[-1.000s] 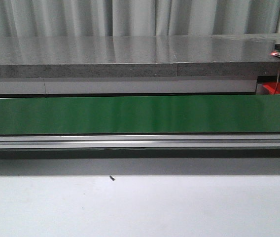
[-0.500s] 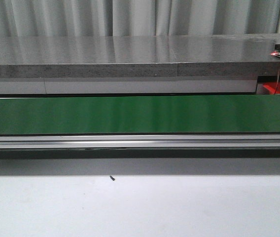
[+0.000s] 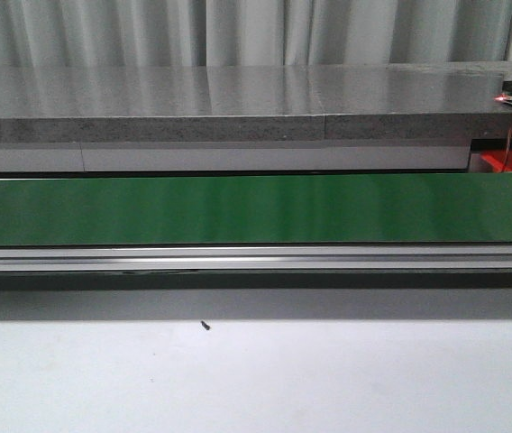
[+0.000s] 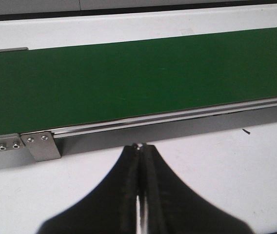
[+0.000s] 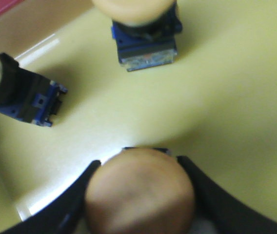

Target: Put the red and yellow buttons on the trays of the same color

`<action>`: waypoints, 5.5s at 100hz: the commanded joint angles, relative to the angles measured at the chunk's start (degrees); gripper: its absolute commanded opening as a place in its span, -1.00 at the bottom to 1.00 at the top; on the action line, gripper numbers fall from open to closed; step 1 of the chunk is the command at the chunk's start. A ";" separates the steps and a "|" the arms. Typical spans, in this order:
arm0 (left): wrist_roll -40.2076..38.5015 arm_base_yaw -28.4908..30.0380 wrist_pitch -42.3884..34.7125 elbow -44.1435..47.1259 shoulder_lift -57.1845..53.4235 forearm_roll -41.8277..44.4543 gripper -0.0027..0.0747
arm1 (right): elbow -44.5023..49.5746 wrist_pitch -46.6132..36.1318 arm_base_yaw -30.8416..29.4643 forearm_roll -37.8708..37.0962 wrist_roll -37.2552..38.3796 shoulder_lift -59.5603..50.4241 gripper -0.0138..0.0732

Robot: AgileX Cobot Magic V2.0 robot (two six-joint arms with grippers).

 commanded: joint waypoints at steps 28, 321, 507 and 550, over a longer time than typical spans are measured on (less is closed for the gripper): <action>-0.23 -0.36 -3.76 -1.55 0.32 -1.51 -0.98 | -1.09 -0.86 -0.38 0.35 -0.07 -2.22 0.61; -12.58 13.24 -10.63 -18.92 24.82 4.05 -0.98 | 7.95 2.57 26.20 -5.97 -0.13 -56.10 -0.96; -35.42 23.69 7.00 -69.98 90.96 10.93 0.39 | 7.95 2.86 26.20 -5.97 -0.13 -56.10 -0.96; -35.29 23.69 8.34 -69.98 89.93 12.39 -0.65 | 7.95 2.91 26.20 -5.97 -0.13 -56.10 -0.96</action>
